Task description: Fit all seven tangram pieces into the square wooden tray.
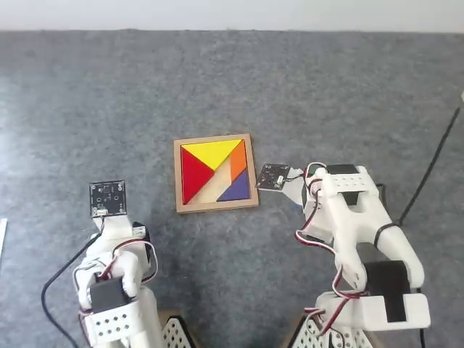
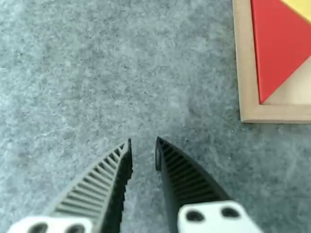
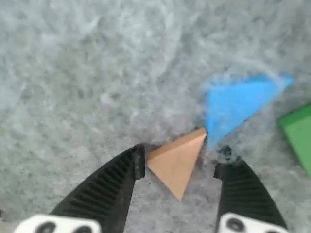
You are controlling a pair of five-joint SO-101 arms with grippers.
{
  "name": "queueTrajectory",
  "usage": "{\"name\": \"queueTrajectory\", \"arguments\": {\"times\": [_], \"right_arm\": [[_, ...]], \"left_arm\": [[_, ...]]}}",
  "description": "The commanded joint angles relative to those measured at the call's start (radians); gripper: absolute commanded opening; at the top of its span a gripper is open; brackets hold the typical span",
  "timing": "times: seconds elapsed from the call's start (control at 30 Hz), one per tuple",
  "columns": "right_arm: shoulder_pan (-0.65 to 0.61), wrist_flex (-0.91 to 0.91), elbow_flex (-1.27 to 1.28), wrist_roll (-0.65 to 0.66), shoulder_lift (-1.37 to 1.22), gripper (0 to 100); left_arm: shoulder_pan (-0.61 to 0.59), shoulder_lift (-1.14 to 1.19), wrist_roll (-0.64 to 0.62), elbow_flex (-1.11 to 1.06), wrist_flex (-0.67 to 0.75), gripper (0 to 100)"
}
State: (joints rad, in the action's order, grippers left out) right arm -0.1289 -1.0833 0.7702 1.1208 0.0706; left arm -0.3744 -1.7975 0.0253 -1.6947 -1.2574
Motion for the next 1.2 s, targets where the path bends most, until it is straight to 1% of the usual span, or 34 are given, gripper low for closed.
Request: {"name": "queueTrajectory", "arguments": {"times": [0.0, 0.07, 0.5, 0.57, 0.67, 0.73, 0.97, 1.03, 1.17], "right_arm": [[0.007, 0.005, -0.034, -0.038, -0.01, 25.2], [0.004, 0.018, -0.034, -0.054, -0.008, 25.2], [0.013, 0.038, -0.034, -0.052, -0.019, 25.1], [0.013, 0.038, -0.032, -0.052, -0.019, 22.4], [0.013, 0.042, -0.032, -0.055, -0.019, 13.9], [0.015, 0.045, -0.032, -0.054, -0.019, 10.1], [0.015, 0.036, -0.041, -0.057, -0.008, 10.5], [0.015, 0.028, -0.052, -0.081, -0.008, 10.5], [0.015, -0.062, -0.129, -0.12, -0.008, 10.4]], "left_arm": [[-0.006, -0.018, 0.002, 0.012, -0.003, 8], [-0.006, -0.018, 0.002, 0.012, -0.003, 8], [-0.006, -0.018, 0.002, 0.012, -0.003, 8], [-0.006, -0.018, 0.002, 0.012, -0.003, 8], [-0.006, -0.018, 0.002, 0.012, -0.003, 8], [-0.006, -0.018, 0.002, 0.012, -0.003, 8], [-0.006, -0.018, 0.002, 0.012, -0.003, 8], [-0.006, -0.018, 0.002, 0.012, -0.003, 8], [-0.006, -0.018, 0.002, 0.012, -0.003, 8]]}}
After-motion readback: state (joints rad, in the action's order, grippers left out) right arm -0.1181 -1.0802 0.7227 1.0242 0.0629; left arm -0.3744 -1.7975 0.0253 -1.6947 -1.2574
